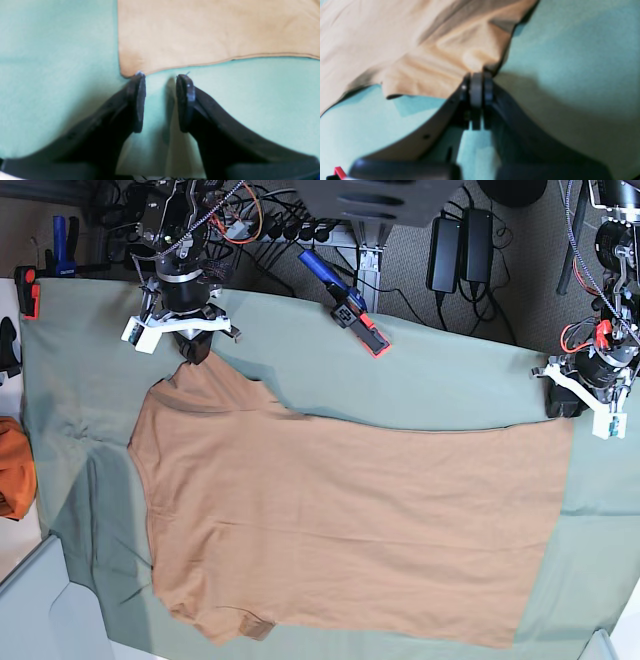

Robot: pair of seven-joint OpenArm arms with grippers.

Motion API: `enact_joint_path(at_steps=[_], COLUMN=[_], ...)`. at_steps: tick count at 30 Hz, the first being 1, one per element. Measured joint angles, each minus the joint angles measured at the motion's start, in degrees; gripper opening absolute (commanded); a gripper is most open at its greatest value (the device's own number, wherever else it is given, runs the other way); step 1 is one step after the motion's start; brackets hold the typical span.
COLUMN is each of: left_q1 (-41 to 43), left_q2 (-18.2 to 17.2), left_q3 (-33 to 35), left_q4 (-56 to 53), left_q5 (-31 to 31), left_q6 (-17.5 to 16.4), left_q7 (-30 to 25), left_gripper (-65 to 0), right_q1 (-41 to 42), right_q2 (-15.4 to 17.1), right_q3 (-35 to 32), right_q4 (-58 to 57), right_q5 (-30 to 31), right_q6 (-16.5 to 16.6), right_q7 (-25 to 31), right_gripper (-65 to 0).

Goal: Fold the T-shirt properly
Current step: 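Lower left gripper onto the hem corner and pinch it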

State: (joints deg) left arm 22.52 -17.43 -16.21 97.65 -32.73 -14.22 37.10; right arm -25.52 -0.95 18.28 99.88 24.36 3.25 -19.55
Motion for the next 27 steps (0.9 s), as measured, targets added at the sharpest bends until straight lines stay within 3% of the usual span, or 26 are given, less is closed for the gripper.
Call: enact_joint_path(at_steps=[4,10,16,27], left_q1=[0.00,0.00,-1.51,-6.62], left_q2=[1.25,1.33,4.31,5.25], left_q3=[-4.87,-6.78,-6.78,-7.10], left_q4=[0.00,0.00,-2.01,-9.31], left_q5=[-2.49,-8.46,-9.33,-10.88], left_q6=[-0.26,-0.26,-0.28,-1.18], left_q7=[1.40,2.32,1.75,-1.40], left_gripper=[-24.3,-24.2,-24.2,-24.2], right_q1=[0.00,0.00,0.00,-0.02], right_q2=[0.00,0.00,0.00,0.00], right_q3=[0.00,0.00,0.02,0.02], right_q4=[0.00,0.00,0.00,0.00], right_q5=[0.00,0.00,0.00,0.00], right_q6=[0.00,0.00,0.00,0.00], right_q7=[-0.02,-0.02,-0.02,-0.02], right_gripper=[-65.0,-65.0,-65.0,-65.0])
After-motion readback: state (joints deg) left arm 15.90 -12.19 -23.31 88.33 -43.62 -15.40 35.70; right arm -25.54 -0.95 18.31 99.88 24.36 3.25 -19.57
